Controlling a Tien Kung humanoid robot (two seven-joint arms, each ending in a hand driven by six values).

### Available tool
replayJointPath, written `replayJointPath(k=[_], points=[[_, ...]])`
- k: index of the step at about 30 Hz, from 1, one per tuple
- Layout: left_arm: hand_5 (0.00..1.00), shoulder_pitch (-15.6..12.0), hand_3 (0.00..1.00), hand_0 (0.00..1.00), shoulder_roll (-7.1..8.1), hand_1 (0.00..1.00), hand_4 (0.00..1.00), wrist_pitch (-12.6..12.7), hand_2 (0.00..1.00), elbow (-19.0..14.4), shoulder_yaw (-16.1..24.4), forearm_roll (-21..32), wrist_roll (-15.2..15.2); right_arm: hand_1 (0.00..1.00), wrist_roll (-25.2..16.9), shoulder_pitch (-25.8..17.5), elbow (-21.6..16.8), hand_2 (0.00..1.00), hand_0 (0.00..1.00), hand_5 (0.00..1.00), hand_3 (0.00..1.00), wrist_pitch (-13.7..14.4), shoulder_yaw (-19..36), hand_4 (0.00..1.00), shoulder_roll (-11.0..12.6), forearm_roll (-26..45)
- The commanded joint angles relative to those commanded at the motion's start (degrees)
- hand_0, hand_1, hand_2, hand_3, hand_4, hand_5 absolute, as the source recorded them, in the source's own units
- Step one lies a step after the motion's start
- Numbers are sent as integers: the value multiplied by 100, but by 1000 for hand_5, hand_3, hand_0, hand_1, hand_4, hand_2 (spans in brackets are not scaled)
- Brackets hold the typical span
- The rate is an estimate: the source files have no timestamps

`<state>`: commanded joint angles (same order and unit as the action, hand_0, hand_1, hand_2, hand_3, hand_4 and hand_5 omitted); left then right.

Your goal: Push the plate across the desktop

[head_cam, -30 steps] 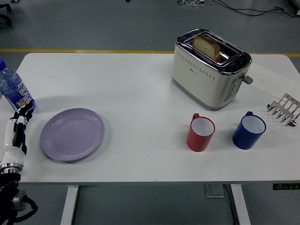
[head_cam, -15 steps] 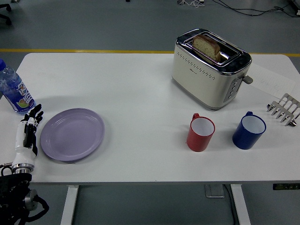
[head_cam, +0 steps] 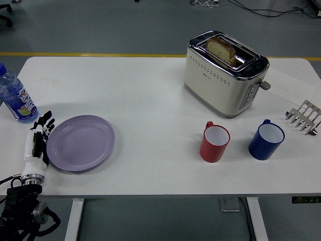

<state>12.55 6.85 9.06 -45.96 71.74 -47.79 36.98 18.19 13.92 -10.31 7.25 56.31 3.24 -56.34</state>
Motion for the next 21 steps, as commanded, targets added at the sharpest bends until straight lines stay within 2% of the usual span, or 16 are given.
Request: replayJointPath(k=[14, 21], points=[[998, 69, 815, 876, -77, 893, 487, 125, 929, -134, -667, 530, 0, 500, 9, -36, 0, 599, 529, 197, 550, -8, 24, 249, -6, -53], [998, 206, 826, 874, -227, 890, 487, 391, 926, -127, -1060, 988, 0, 499, 12, -53, 0, 599, 529, 197, 550, -11, 12, 249, -5, -54]])
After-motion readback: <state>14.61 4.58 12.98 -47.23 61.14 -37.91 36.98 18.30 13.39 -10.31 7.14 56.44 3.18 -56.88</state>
